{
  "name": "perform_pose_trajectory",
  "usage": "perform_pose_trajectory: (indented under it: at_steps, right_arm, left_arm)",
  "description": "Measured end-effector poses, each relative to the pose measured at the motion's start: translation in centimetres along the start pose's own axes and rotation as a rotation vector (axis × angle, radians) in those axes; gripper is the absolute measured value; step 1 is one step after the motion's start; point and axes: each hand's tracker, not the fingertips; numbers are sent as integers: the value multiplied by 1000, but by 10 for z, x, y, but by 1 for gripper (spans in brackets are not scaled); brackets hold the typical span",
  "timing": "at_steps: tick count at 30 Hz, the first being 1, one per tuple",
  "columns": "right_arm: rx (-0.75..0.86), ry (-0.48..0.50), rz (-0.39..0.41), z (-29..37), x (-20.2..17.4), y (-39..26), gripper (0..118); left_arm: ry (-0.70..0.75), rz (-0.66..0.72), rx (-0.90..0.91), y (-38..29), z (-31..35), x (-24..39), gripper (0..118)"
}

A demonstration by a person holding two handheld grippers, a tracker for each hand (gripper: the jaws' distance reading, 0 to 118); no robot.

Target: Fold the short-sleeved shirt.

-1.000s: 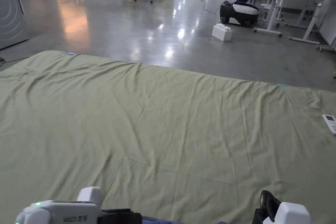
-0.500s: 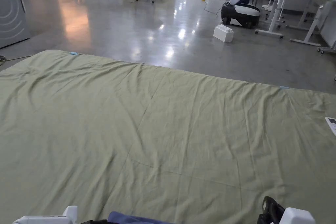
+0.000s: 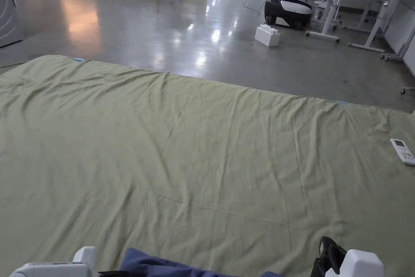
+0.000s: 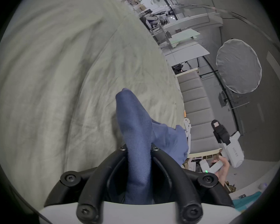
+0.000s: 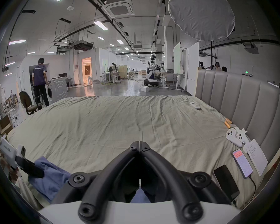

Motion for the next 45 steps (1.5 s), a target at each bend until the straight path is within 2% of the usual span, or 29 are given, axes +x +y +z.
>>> perform_pose_trajectory:
  at_steps: [5, 6, 11, 15, 22, 31, 36, 45]
  right_arm:
    - [3, -5, 5, 0, 5, 1, 0]
    - [3, -5, 5, 0, 6, 1, 0]
    - [1, 0, 2, 0, 7, -1, 0]
    - [1, 9, -1, -1, 4, -3, 0]
    - [8, 22, -9, -1, 3, -4, 0]
    - [2, 13, -23, 3, 11, -12, 0]
    - [-9, 2, -36, 4, 15, -16, 0]
    - [-13, -6, -51, 7, 19, -19, 0]
  left_arm:
    - [118, -83, 55, 17, 39, 20, 17]
    - [164, -107, 67, 13, 53, 61, 17]
    - [377, -196, 84, 26, 79, 99, 17]
    - [481, -241, 74, 28, 78, 128, 17]
    - [572, -344, 30, 17, 46, 172, 17]
    - [533, -367, -2, -1, 9, 199, 17]
    - [461, -370, -34, -12, -16, 216, 17]
    - [415, -289, -125, -39, -114, 221, 17]
